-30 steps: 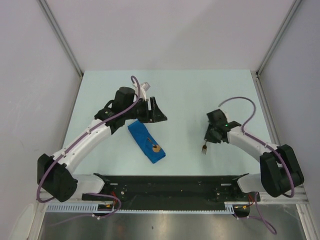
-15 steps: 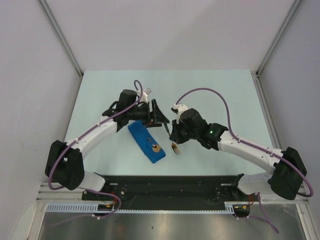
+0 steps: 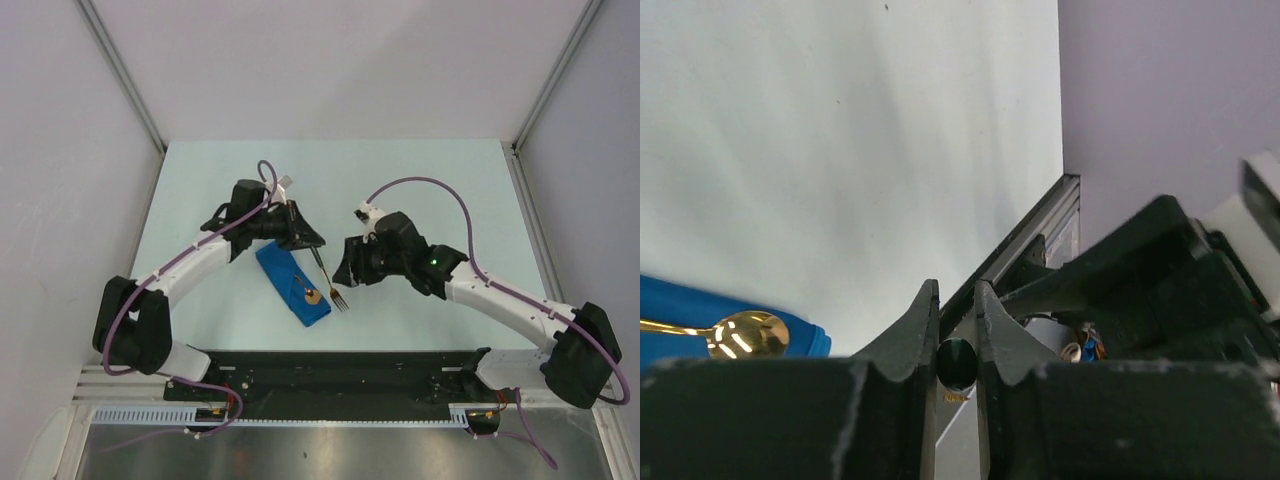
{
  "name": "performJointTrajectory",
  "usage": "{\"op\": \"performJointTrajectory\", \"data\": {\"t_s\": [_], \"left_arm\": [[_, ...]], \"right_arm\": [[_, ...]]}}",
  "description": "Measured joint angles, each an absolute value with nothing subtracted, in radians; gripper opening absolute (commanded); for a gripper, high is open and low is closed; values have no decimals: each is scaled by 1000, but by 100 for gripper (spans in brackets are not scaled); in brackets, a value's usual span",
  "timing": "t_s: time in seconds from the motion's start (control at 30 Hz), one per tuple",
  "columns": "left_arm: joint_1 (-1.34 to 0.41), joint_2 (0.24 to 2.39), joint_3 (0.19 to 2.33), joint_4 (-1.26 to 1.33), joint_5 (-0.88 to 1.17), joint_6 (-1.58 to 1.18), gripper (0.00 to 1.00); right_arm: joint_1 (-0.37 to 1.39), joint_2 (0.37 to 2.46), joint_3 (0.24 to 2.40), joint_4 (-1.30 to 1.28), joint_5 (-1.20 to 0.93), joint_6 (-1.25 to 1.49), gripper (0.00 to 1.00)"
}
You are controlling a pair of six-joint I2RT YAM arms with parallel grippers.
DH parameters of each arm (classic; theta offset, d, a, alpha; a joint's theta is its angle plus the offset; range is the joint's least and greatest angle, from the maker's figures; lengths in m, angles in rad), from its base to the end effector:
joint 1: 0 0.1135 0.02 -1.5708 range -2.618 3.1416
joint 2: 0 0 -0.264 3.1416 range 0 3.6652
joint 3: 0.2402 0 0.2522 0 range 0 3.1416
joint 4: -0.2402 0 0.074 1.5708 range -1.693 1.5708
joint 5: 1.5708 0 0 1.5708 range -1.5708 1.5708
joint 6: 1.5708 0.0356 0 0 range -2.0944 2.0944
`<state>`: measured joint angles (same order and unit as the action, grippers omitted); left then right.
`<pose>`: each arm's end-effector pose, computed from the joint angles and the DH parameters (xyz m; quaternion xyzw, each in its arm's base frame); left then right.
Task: Fold the napkin into a case and place the utensils inside
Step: Pass from the right arm to the left, then pass from the left arm to the right
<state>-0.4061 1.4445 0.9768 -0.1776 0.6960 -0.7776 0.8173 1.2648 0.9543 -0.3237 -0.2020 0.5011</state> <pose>0.2789 -0.1448 0.2576 -0.0057 0.8548 -0.4874 0.1780 0.1862 0.2089 0.2830 -0.1847 0.8696 0.3462 0.2999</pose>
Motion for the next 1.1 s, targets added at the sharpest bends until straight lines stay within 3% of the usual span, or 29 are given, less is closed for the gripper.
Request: {"op": "performJointTrajectory", "data": {"t_s": [0.17, 0.47, 0.67, 0.77, 0.8, 0.83, 0.87, 0.9, 1.0, 1.1], "left_arm": [[-316, 1407, 939, -136, 735, -778, 0], [-270, 1372, 912, -86, 773, -786, 0], [-267, 1372, 890, -61, 800, -801, 0], [-259, 1367, 878, -36, 819, -818, 0], [-257, 1366, 876, -32, 823, -821, 0], [-253, 1365, 876, -28, 828, -823, 0], [-250, 1363, 876, -24, 835, -823, 3], [-247, 1361, 876, -20, 842, -822, 18], [-237, 1357, 877, -44, 830, -802, 52], [-216, 1347, 888, -172, 712, -749, 56]], "right_arm": [[720, 1230, 823, -266, -369, 588, 58], [722, 1265, 725, -65, -551, 732, 53], [727, 1318, 722, 74, -604, 799, 35], [728, 1338, 711, 117, -617, 823, 13], [728, 1340, 707, 125, -620, 827, 0], [727, 1341, 700, 137, -621, 836, 0], [725, 1344, 696, 148, -628, 845, 0], [723, 1346, 693, 159, -635, 858, 0], [716, 1354, 691, 173, -648, 875, 0], [717, 1364, 692, 146, -651, 870, 0]]}}
